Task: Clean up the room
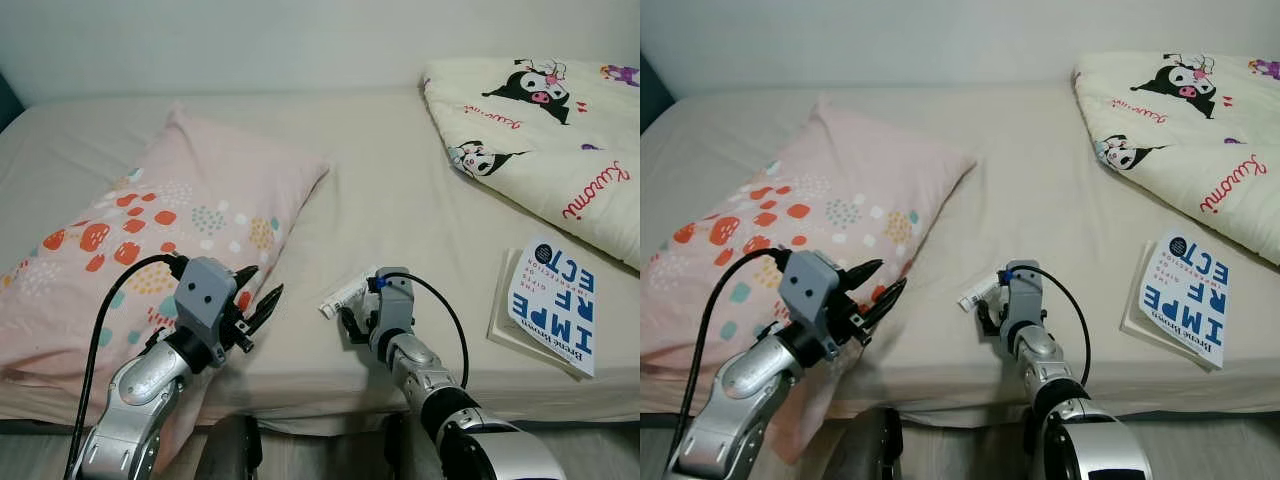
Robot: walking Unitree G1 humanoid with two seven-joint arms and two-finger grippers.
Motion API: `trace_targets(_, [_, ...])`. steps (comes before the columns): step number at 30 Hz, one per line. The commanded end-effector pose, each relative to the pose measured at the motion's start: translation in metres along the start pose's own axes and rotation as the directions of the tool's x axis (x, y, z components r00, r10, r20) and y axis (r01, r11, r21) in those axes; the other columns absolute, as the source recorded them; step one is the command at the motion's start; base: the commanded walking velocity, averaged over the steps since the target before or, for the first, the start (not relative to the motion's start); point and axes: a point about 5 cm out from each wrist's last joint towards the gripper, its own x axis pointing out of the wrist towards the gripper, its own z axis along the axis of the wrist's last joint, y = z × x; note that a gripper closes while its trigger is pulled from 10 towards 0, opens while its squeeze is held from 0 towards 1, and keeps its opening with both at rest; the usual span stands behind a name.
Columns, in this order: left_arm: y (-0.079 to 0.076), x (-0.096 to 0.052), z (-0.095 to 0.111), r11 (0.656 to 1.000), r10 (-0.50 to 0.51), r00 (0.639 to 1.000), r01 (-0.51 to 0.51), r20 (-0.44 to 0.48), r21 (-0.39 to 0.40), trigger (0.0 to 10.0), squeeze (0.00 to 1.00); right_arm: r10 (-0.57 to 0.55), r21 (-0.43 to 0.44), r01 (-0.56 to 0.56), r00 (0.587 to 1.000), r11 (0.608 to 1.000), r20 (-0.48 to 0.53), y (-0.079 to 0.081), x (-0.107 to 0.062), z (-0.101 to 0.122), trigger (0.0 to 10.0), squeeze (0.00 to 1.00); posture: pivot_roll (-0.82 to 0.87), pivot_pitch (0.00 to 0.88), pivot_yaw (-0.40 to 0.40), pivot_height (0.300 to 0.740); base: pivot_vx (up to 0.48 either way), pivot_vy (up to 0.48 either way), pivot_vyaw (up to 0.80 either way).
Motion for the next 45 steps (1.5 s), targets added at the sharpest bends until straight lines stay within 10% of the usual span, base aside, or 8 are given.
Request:
trace_targets(1, [-0.002,-0.003,0.001,1.0,-0.024,1.0,0.024,-0.01,0.01,10.0,0.0,0.006,0.019,-0.006,1.0,1.0,-0.001,0.004,-0.002,-0.007,10.0,1.0,0.2,0.211,0.015,0.593,0.0,0.0,0.0])
trace_targets(18, [0.002,0.003,0.003,0.998,-0.049,0.999,0.049,0.005,0.03,10.0,0.0,-0.047,0.064,0.041,0.994,0.997,0.094,-0.006,0.001,0.015,10.0,0.97,0.2,0.218,0.028,0.593,0.0,0.0,0.0])
trace_targets(19, [0.002,0.003,0.003,0.998,-0.059,0.998,0.059,0.004,0.033,10.0,0.0,-0.062,0.068,0.057,0.995,0.996,0.075,-0.009,0.001,0.015,10.0,0.62,0.21,0.222,0.027,0.593,0.0,0.0,0.0])
trace_targets(21, [0.002,0.003,0.003,0.998,-0.059,0.998,0.059,0.004,0.033,10.0,0.0,-0.062,0.068,0.057,0.995,0.996,0.075,-0.009,0.001,0.015,10.0,0.62,0.21,0.222,0.027,0.593,0.0,0.0,0.0])
trace_targets(22, [0.002,0.002,0.004,0.995,-0.083,0.997,0.083,0.002,0.047,10.0,0.0,-0.077,0.075,0.073,0.995,0.995,0.055,-0.014,0.002,0.016,10.0,0.0,0.22,0.231,0.025,0.593,0.0,0.0,0.0])
trace_targets(45, [0.002,-0.021,0.022,0.967,-0.198,0.98,0.201,-0.035,0.156,10.0,0.0,-0.092,0.054,0.087,0.992,0.995,0.09,-0.026,0.006,0.051,10.0,0.0,0.33,0.283,0.032,0.593,0.0,0.0,0.0])
